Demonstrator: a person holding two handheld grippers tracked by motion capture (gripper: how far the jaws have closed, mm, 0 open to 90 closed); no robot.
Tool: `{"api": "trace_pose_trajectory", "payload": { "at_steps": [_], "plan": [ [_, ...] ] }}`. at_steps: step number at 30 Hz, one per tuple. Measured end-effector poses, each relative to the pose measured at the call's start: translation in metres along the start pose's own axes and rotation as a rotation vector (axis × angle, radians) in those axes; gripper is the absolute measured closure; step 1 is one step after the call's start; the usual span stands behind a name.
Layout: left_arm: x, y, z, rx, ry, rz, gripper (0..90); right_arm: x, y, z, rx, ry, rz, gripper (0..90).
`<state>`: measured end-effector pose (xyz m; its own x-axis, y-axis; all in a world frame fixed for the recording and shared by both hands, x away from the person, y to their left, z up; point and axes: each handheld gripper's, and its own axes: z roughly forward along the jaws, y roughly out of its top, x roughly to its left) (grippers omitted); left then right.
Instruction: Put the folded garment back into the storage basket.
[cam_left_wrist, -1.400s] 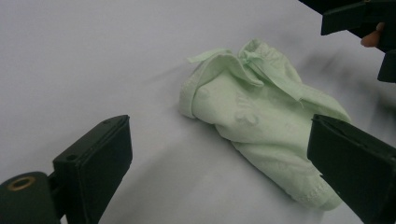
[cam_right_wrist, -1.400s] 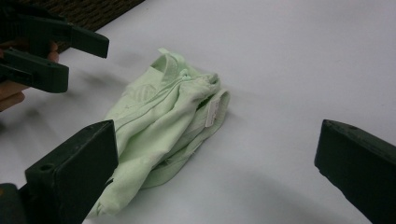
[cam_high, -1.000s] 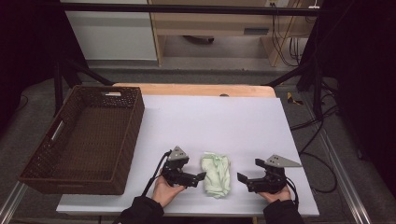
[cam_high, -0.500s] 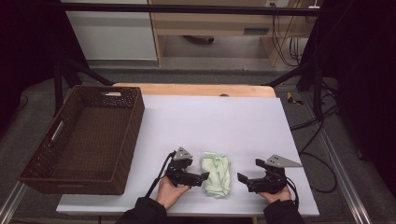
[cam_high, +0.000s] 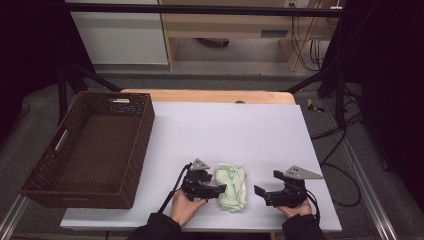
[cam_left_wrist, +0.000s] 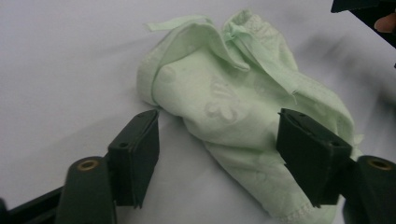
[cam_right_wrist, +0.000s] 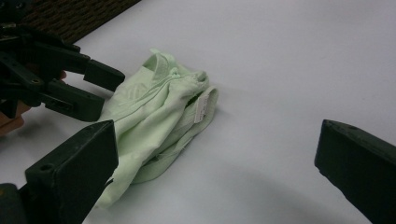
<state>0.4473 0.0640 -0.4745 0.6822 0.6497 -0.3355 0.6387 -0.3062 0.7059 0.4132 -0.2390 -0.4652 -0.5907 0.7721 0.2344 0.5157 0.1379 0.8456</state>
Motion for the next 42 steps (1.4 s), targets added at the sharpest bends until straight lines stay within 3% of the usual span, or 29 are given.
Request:
{"api": "trace_pose_trajectory", "payload": {
  "at_steps": [9,34,42],
  "plan": [
    [-0.008,0.0,0.008,0.008,-0.006,-0.003,41.0,0.0,0.0,0.0,-0.001,0.002,0.001,0.2],
    [-0.026,-0.003,0.02,-0.004,0.12,-0.017,70.1,0.001,0.0,0.0,-0.002,0.002,0.003,0.2],
    [-0.028,-0.005,0.021,-0.022,0.12,-0.018,79.3,0.001,0.0,0.0,-0.002,0.0,0.002,0.2]
  ]
}}
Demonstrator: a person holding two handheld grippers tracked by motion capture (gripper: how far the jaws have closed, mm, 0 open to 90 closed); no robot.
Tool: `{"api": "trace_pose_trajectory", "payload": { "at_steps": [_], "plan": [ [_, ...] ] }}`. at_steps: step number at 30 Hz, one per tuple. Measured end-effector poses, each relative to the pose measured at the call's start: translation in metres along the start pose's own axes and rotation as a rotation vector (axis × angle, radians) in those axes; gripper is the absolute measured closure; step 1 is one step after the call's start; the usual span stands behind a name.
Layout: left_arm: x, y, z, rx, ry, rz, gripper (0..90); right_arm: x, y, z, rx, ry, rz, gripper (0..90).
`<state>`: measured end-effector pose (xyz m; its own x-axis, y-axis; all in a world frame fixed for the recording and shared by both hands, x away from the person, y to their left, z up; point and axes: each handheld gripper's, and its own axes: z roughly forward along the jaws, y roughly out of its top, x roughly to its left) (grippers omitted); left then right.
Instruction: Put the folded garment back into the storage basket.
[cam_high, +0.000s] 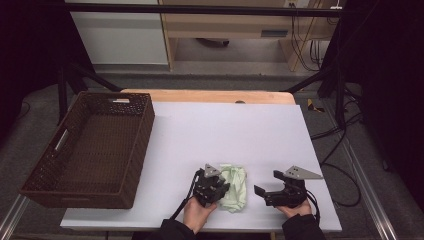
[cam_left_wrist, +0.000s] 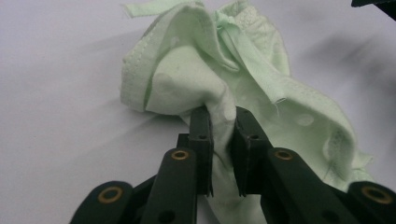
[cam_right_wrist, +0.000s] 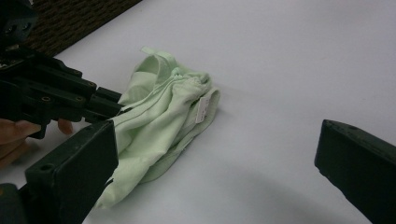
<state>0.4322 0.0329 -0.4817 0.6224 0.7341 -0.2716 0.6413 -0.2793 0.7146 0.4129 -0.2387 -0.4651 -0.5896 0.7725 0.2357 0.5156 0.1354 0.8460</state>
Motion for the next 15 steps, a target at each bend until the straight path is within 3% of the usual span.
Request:
{"api": "trace_pose_trajectory", "payload": {
  "at_steps": [15],
  "plan": [
    [0.004,0.0017,-0.0038,-0.021,-0.042,0.009,82.8,-0.0003,0.0,-0.0003,-0.004,-0.005,-0.006,0.2]
  ]
}}
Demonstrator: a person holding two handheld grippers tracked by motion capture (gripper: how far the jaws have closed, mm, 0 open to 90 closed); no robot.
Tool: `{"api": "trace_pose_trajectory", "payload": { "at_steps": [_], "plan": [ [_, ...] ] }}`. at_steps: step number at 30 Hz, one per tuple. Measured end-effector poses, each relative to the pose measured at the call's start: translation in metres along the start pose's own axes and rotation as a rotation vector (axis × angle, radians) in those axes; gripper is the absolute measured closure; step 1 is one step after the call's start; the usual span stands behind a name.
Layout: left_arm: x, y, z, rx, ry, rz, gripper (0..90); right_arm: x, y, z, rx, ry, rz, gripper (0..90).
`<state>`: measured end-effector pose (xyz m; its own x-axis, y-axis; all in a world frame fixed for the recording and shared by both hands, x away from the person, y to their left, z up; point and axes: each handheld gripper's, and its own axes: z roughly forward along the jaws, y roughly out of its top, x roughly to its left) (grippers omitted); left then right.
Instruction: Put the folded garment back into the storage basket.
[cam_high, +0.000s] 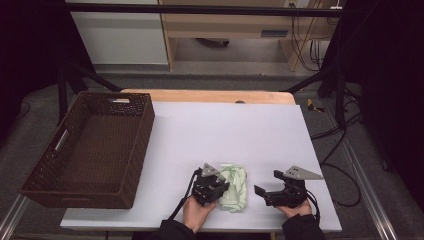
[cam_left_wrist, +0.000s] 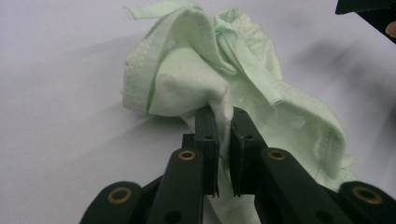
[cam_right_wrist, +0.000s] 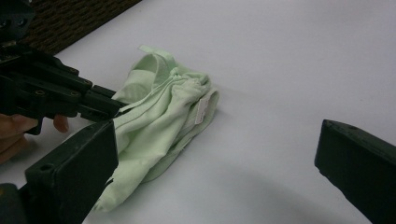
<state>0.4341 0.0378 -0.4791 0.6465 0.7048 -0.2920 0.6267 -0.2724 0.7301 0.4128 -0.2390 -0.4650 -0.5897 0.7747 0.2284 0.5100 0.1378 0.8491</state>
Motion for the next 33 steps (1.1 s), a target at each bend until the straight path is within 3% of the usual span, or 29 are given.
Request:
{"api": "trace_pose_trajectory", "payload": {
  "at_steps": [8,16,33],
  "plan": [
    [-0.006,0.006,-0.006,-0.023,-0.032,0.016,83.0,0.0,0.0,-0.001,-0.005,0.0,0.004,0.2],
    [-0.016,0.017,-0.013,-0.034,-0.048,0.073,83.0,-0.002,0.001,-0.003,-0.018,-0.006,0.006,0.2],
    [-0.02,0.034,-0.028,-0.038,-0.047,0.146,83.2,-0.003,0.001,-0.005,-0.037,-0.012,0.003,0.2]
  ]
}}
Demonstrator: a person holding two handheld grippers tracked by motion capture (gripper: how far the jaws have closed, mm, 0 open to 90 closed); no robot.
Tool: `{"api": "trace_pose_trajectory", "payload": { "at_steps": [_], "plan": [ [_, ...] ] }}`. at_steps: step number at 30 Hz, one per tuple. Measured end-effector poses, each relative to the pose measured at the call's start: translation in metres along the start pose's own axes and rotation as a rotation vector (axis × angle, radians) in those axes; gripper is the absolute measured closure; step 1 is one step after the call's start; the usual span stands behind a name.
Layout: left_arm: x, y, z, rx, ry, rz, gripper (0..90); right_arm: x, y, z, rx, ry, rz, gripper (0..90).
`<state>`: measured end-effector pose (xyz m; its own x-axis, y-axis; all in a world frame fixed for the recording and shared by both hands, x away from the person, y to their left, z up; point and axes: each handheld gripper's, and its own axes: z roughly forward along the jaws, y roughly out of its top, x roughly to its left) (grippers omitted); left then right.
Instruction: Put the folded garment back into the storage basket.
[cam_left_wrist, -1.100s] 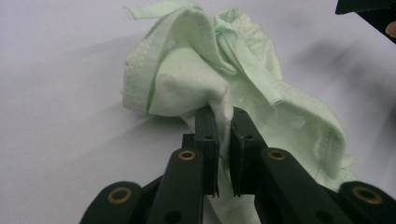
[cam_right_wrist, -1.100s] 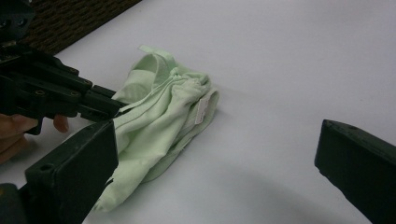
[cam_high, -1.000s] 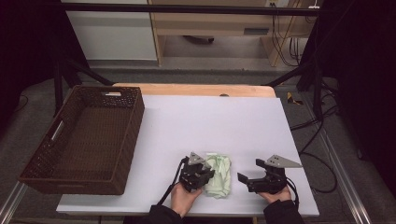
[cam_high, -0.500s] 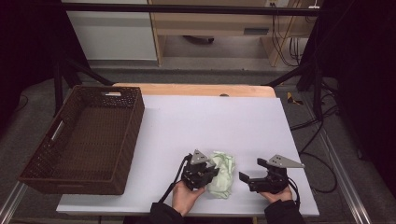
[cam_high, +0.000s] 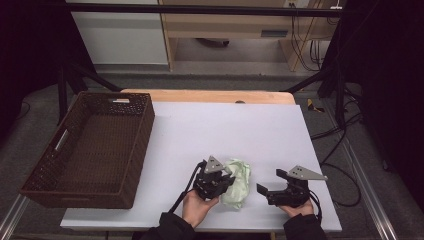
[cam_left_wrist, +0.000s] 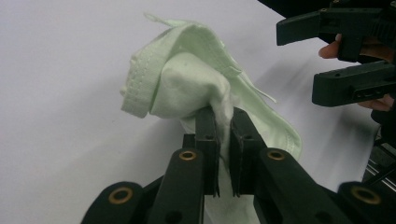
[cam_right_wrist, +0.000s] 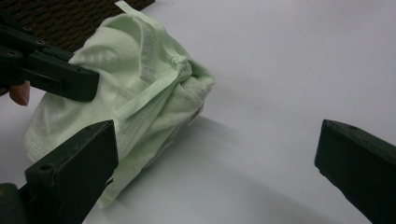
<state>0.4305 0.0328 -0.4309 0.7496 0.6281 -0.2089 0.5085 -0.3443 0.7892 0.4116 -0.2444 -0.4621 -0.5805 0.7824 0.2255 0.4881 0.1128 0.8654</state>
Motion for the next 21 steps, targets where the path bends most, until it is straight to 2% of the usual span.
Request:
{"api": "trace_pose_trajectory", "payload": {
  "at_steps": [21],
  "plan": [
    [0.011,0.015,-0.021,-0.01,-0.005,0.025,83.1,0.0,0.0,0.0,-0.004,-0.004,-0.004,0.2]
  ]
}}
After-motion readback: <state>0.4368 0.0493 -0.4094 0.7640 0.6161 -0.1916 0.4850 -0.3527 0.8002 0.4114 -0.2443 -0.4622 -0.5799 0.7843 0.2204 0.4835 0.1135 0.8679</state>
